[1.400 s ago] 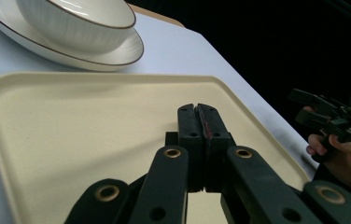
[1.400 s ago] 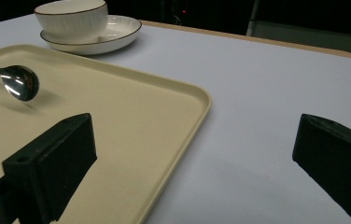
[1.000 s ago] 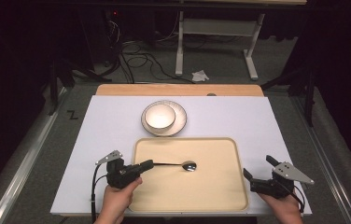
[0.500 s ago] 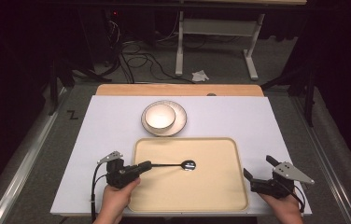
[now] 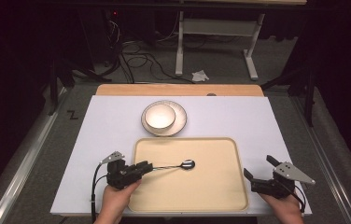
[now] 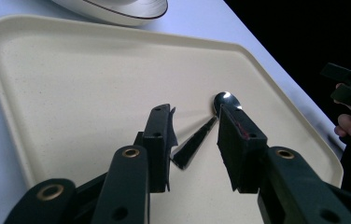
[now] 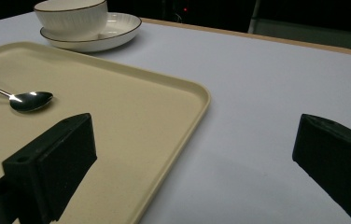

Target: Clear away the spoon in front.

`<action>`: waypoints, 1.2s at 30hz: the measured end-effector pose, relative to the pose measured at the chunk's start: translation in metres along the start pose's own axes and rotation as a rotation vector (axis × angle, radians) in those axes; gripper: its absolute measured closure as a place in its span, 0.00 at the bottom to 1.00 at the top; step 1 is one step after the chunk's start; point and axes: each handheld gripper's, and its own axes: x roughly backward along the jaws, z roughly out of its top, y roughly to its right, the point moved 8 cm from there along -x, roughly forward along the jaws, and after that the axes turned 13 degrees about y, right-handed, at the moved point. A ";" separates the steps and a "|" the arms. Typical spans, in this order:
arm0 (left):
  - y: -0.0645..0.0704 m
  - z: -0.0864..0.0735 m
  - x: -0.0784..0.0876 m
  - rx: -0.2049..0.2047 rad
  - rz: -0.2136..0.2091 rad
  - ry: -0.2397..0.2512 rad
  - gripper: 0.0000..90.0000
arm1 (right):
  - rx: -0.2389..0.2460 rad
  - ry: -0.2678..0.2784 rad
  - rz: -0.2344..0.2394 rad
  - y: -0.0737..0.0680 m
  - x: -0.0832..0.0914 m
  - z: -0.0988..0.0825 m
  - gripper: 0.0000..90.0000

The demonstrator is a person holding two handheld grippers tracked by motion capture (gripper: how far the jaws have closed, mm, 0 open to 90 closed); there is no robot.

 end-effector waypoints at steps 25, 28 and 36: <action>-0.010 -0.009 -0.005 -0.279 0.172 -0.118 0.84 | 0.005 -0.004 0.010 -0.002 0.000 0.000 0.00; -0.014 -0.011 -0.006 -0.282 0.201 -0.134 0.94 | 0.004 -0.004 0.009 -0.002 0.000 0.000 0.00; -0.020 -0.018 -0.008 -0.352 0.263 -0.199 1.00 | 0.006 -0.002 0.014 -0.003 -0.001 0.000 0.00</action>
